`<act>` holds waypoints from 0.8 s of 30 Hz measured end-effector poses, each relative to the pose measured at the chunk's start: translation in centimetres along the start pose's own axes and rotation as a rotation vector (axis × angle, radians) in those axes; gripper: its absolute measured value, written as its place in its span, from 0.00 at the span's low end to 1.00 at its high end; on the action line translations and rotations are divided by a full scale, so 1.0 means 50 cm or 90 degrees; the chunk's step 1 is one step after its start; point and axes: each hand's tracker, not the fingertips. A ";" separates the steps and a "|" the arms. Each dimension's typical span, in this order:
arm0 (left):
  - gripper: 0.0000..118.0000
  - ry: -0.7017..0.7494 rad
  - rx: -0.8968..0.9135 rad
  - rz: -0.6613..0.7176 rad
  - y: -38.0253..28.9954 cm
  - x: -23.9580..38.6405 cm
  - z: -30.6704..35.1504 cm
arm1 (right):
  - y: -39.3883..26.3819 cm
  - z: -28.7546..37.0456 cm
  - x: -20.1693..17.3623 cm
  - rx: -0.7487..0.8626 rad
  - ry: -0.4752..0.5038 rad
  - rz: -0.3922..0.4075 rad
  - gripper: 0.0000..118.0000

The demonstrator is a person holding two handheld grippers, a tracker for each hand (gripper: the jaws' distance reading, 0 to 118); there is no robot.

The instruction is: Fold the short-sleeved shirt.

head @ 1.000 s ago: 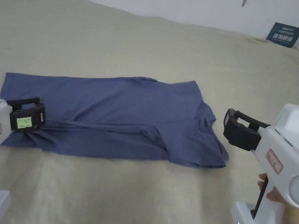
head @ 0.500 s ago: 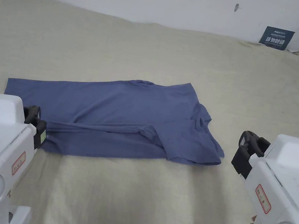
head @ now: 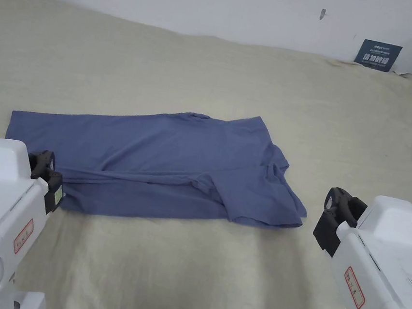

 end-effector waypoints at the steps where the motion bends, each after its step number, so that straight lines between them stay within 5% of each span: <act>1: 0.00 0.001 0.000 0.001 0.001 0.000 0.000 | 0.001 0.001 0.000 0.002 0.001 -0.001 0.00; 15: 0.00 0.009 -0.018 0.003 0.027 -0.022 -0.033 | 0.015 -0.012 -0.014 0.006 0.020 0.010 0.00; 18: 0.34 0.019 -0.039 0.037 0.053 -0.045 -0.059 | 0.018 -0.015 -0.018 0.007 0.024 0.012 0.00; 21: 0.56 0.022 -0.094 0.066 0.081 -0.072 -0.098 | 0.019 -0.018 -0.020 0.006 0.026 0.015 0.00; 22: 0.84 0.026 -0.115 0.072 0.088 -0.081 -0.113 | 0.019 -0.020 -0.020 0.005 0.025 0.014 0.00; 23: 0.97 0.022 -0.133 0.073 0.096 -0.087 -0.121 | 0.019 -0.022 -0.020 0.005 0.026 0.014 0.00; 24: 1.00 0.020 -0.133 0.072 0.102 -0.095 -0.131 | 0.019 -0.024 -0.020 0.004 0.025 0.014 0.00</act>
